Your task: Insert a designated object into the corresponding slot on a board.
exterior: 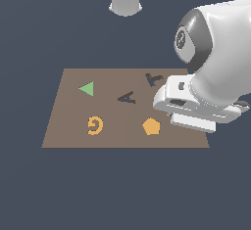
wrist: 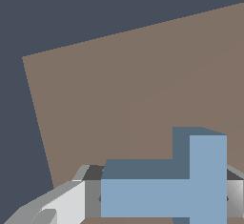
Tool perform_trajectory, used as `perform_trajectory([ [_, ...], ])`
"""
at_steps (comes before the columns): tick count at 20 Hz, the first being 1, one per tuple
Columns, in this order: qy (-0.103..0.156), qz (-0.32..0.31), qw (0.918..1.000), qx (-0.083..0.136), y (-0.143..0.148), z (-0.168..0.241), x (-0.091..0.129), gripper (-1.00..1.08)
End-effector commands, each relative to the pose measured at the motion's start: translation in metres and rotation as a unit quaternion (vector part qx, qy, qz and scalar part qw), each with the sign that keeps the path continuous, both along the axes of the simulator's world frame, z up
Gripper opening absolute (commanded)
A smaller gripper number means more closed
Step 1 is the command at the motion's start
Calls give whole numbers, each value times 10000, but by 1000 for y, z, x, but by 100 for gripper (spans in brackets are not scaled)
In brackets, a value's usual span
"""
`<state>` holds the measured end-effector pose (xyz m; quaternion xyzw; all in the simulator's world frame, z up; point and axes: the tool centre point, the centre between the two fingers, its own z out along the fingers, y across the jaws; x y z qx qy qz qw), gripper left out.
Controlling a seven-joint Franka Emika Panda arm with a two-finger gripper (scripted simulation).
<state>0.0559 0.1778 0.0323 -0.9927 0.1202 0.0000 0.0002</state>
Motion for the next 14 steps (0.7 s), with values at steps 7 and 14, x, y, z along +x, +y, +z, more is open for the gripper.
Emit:
perform_trajectory([
  [7,-3,767,9971,1,-10,3,-52,-100],
  [14,-3,1510,9885,1,-27,5,-99,-100],
])
